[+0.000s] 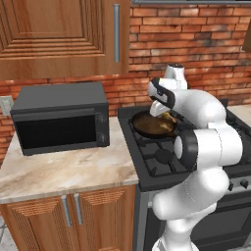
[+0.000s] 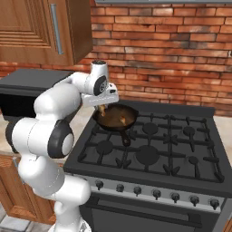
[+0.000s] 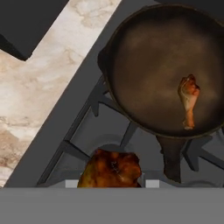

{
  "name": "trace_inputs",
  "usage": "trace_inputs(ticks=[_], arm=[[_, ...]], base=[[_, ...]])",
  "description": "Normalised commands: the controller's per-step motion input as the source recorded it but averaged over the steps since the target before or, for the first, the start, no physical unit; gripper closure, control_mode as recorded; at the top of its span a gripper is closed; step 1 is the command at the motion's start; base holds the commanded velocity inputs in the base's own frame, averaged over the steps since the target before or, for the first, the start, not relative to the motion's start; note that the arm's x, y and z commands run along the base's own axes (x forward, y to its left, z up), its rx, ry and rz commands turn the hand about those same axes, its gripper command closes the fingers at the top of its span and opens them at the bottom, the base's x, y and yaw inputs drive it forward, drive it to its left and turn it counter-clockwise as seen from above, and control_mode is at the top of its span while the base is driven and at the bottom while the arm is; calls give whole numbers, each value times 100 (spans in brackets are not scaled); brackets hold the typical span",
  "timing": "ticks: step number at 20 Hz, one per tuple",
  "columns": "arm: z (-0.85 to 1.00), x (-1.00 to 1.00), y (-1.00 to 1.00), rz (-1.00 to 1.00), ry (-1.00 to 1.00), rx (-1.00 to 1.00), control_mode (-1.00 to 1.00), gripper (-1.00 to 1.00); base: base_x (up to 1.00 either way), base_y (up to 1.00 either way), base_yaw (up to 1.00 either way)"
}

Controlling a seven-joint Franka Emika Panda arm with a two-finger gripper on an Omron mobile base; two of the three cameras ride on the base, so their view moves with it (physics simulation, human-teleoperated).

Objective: Take the chicken drumsticks from the pan and place one on each plate on the dining counter.

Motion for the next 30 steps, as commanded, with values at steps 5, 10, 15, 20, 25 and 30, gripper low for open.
trace_inputs(ticks=[5,10,15,20,25,30], arm=[[20,-57,-4,0,0,-11,-100,100],[0,-5,-1,0,0,0,-100,100],[0,0,0,0,0,0,100,100],[0,0,0,0,0,0,100,100],[0,0,0,0,0,0,100,100],[0,0,0,0,0,0,100,100]], base=[[0,0,0],[0,0,0],[-12,0,0],[-49,-1,-24],[-14,5,-93],[0,6,-100]])
